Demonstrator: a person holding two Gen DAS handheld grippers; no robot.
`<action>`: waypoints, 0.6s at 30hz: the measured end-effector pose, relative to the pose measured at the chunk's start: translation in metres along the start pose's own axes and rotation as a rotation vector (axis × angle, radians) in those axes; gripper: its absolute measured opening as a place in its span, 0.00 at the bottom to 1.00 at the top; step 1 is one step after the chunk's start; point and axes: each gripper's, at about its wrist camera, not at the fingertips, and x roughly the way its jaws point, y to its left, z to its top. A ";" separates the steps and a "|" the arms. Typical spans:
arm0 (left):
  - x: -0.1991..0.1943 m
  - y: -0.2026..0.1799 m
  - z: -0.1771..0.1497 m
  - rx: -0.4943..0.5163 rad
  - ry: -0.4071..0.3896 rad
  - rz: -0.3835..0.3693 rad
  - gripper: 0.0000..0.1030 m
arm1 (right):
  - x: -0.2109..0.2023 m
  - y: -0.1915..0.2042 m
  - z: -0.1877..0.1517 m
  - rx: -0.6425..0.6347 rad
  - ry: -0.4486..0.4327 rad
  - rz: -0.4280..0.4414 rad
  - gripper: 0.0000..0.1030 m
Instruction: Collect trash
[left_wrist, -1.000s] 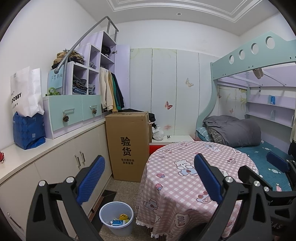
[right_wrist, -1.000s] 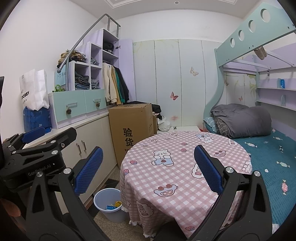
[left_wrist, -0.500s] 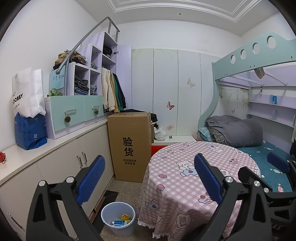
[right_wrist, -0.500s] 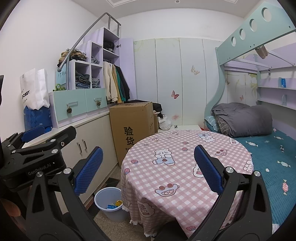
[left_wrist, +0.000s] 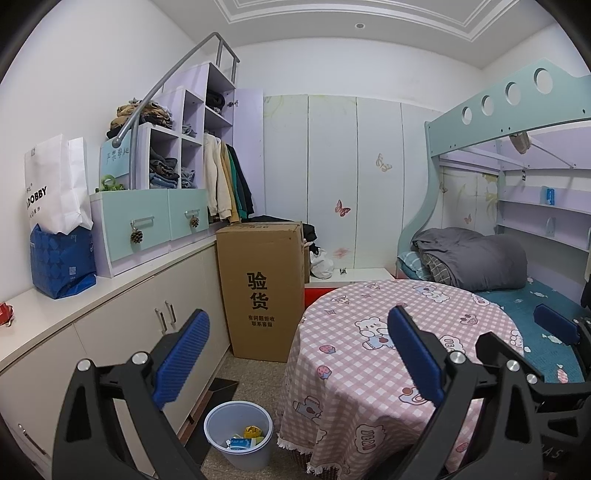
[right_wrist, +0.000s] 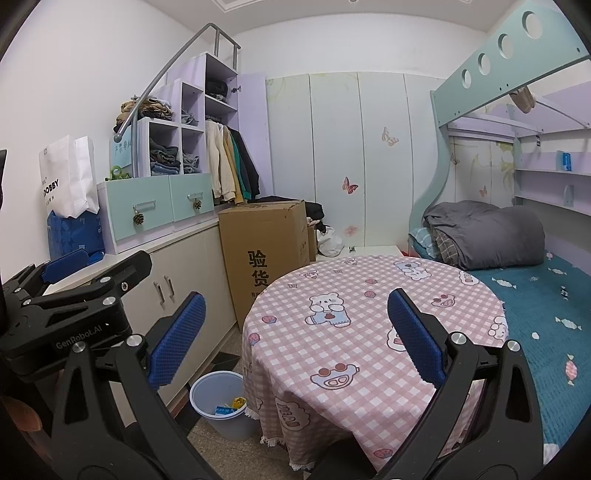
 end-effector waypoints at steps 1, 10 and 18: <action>0.000 0.000 0.000 0.000 0.001 0.000 0.92 | 0.000 0.000 0.000 0.000 0.001 0.000 0.94; 0.002 0.001 -0.001 0.002 0.005 0.004 0.92 | 0.001 -0.001 -0.001 0.002 0.006 0.002 0.94; 0.003 0.001 -0.001 0.004 0.007 0.004 0.92 | 0.003 0.000 -0.005 0.011 0.013 0.005 0.94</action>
